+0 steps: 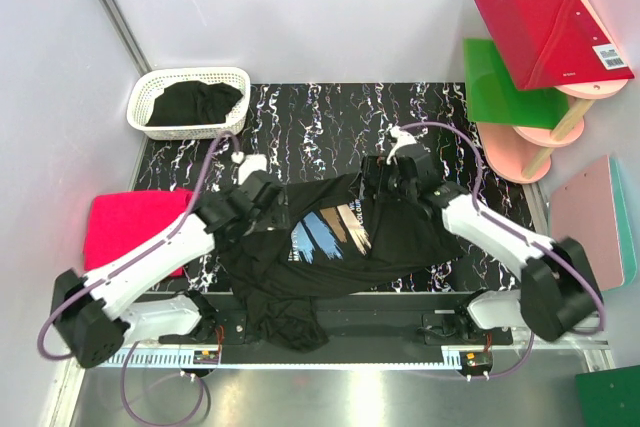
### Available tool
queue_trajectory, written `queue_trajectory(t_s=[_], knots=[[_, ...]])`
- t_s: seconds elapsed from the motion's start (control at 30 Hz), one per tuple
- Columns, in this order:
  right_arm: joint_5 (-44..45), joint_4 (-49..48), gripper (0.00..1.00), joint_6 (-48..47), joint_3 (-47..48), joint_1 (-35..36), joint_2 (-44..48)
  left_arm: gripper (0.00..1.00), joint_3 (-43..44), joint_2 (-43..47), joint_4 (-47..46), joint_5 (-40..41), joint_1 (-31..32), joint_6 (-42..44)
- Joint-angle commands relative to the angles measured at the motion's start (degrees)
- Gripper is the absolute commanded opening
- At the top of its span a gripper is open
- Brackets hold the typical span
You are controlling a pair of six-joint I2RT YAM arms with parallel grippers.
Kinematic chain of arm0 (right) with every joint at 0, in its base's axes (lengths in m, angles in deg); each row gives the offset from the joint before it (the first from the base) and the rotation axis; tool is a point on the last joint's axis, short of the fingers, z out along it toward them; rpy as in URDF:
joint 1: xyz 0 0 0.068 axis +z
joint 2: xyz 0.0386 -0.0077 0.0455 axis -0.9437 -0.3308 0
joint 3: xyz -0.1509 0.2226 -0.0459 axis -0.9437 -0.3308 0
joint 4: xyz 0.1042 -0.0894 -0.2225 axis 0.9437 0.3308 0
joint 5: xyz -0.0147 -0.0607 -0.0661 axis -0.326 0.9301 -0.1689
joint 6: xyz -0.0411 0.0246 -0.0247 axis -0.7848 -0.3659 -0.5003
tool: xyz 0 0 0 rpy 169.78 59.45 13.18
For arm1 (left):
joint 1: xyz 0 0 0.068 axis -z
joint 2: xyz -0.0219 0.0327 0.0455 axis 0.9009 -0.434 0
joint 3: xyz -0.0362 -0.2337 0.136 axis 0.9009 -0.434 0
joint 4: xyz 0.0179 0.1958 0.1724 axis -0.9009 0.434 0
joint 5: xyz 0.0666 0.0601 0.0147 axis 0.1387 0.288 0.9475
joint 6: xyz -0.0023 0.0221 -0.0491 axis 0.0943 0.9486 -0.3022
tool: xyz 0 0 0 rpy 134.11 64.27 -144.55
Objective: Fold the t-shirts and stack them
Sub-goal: Fold the flattened tshirt in 1/3 of the way
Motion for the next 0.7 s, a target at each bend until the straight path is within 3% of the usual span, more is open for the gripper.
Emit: queue_trajectory(t_s=[0.0,0.2,0.53,0.67], knots=[[15.18,5.75,1.00,3.60,-2.49,1.18,4.67,0.99,0.30,3.13,0.82,6.53,-1.62,0.66],[14.03,5.22,1.00,6.58,-6.10,1.26,3.37,0.99,-1.11,2.78,0.56,5.04,-2.15,0.05],[36.94,4.61,1.00,5.45,-3.74,1.26,-2.62,0.99,-3.57,5.68,0.12,4.42,-2.15,-0.66],[41.45,1.97,1.00,3.33,-1.54,1.26,-7.18,0.99,-4.10,5.16,-0.05,4.07,-2.24,-0.75]])
